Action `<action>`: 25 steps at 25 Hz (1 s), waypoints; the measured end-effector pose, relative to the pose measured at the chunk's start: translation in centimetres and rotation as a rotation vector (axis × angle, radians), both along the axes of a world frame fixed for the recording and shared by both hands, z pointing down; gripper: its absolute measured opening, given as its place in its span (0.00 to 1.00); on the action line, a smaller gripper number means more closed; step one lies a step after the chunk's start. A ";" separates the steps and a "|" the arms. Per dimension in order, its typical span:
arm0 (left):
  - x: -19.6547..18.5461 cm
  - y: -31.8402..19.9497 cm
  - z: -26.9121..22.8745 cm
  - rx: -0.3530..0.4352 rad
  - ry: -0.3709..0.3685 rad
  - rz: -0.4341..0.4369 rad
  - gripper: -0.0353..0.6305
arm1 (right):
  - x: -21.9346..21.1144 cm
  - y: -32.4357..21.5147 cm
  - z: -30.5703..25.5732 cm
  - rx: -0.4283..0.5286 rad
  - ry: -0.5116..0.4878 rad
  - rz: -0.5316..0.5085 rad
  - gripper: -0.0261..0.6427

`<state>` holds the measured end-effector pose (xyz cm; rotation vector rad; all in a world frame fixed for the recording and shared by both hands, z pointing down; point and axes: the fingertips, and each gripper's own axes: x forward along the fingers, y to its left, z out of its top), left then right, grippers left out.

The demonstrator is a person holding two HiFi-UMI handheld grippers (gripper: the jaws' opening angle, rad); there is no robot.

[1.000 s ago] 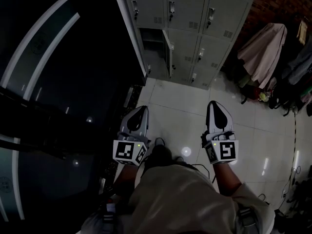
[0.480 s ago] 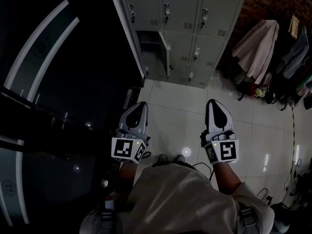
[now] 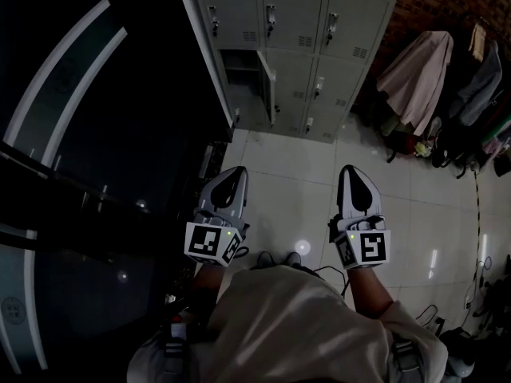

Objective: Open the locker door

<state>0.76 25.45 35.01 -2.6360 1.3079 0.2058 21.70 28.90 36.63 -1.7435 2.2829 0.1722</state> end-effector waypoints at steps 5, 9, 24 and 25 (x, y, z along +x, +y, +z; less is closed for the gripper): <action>0.5 -0.1 0.4 -0.003 0.000 0.016 0.13 | 0.1 -0.1 0.5 -0.005 0.006 0.001 0.04; 1.6 -0.4 1.2 0.004 -0.015 0.044 0.13 | 0.4 -0.5 -0.1 0.057 -0.040 0.017 0.04; 0.8 -2.2 0.8 0.000 -0.027 0.061 0.13 | -1.1 -2.1 -1.7 0.086 -0.099 0.017 0.04; 0.5 -2.8 1.0 -0.001 -0.027 0.064 0.13 | -1.4 -2.6 -1.5 0.085 -0.097 0.020 0.04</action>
